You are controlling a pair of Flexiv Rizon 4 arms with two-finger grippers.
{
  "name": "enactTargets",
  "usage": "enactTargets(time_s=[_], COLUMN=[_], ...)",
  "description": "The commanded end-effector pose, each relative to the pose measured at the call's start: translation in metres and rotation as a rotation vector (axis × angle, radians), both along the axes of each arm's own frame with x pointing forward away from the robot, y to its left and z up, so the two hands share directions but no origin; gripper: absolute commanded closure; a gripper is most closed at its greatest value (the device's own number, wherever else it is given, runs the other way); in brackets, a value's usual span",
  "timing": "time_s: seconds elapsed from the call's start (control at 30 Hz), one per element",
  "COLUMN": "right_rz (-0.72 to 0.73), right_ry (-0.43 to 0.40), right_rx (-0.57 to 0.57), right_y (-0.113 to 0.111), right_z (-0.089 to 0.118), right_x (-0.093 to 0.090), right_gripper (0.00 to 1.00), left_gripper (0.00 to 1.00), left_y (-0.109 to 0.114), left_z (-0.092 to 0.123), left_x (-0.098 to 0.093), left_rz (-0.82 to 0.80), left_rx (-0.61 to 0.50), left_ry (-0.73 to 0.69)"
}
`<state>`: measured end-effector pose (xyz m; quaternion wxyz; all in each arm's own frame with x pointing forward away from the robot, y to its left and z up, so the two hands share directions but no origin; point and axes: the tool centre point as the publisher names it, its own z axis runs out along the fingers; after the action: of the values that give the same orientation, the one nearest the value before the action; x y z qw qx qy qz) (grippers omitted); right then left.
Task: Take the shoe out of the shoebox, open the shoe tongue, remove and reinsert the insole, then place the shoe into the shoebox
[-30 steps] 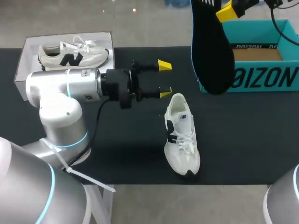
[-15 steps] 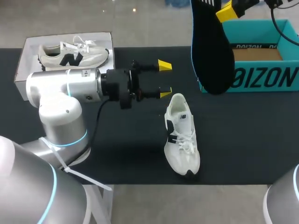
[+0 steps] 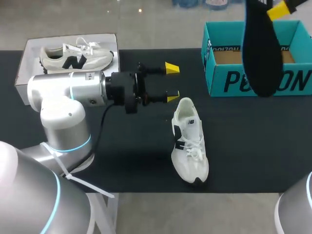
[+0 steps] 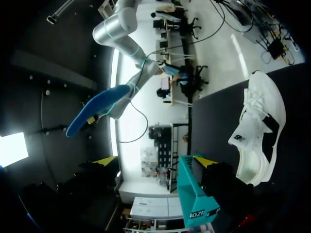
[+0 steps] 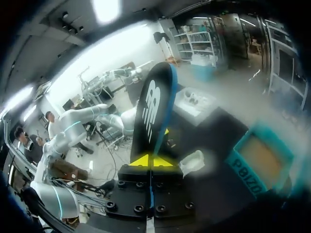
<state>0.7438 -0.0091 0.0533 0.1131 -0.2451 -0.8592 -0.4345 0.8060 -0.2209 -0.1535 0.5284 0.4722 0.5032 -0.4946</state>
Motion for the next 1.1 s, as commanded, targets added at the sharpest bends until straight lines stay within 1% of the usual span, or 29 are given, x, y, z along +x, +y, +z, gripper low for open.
enactTargets(time_s=[0.03, 0.13, 0.2, 0.23, 0.37, 0.67, 0.87, 1.1], right_rz=[-0.007, -0.011, -0.012, -0.011, 0.014, 0.057, 0.063, 0.076], right_ry=[0.078, 0.136, 0.163, 0.17, 0.206, 0.232, 0.278, 0.296], right_rx=[0.106, 0.127, 0.135, 0.14, 0.128, 0.108, 0.106, 0.11], right_y=[-0.035, -0.038, -0.036, -0.035, -0.017, 0.023, 0.042, 0.07], right_z=[-0.061, -0.088, -0.103, -0.106, -0.124, -0.142, -0.156, -0.164], right_x=[0.0, 0.006, 0.01, 0.012, 0.022, 0.043, 0.068, 0.093], right_gripper=[1.0, 1.0, 1.0, 1.0, 1.0, 1.0, 1.0, 1.0], left_gripper=[0.0, 0.0, 0.0, 0.0, 0.0, 0.0, 0.0, 0.0], left_y=[-0.001, -0.001, -0.001, -0.001, -0.001, -0.001, -0.001, -0.001], left_z=[-0.001, -0.001, -0.001, -0.001, -0.001, -0.001, -0.001, -0.001], left_x=[0.0, 0.0, 0.0, 0.0, 0.0, 0.0, 0.0, 0.0], left_rz=[0.004, 0.004, 0.004, 0.004, 0.004, 0.004, 0.004, 0.004], left_rx=[-0.003, -0.003, -0.003, -0.003, -0.003, -0.003, -0.003, -0.003], left_ry=[-0.002, -0.002, -0.002, -0.002, -0.002, -0.002, -0.002, -0.002])
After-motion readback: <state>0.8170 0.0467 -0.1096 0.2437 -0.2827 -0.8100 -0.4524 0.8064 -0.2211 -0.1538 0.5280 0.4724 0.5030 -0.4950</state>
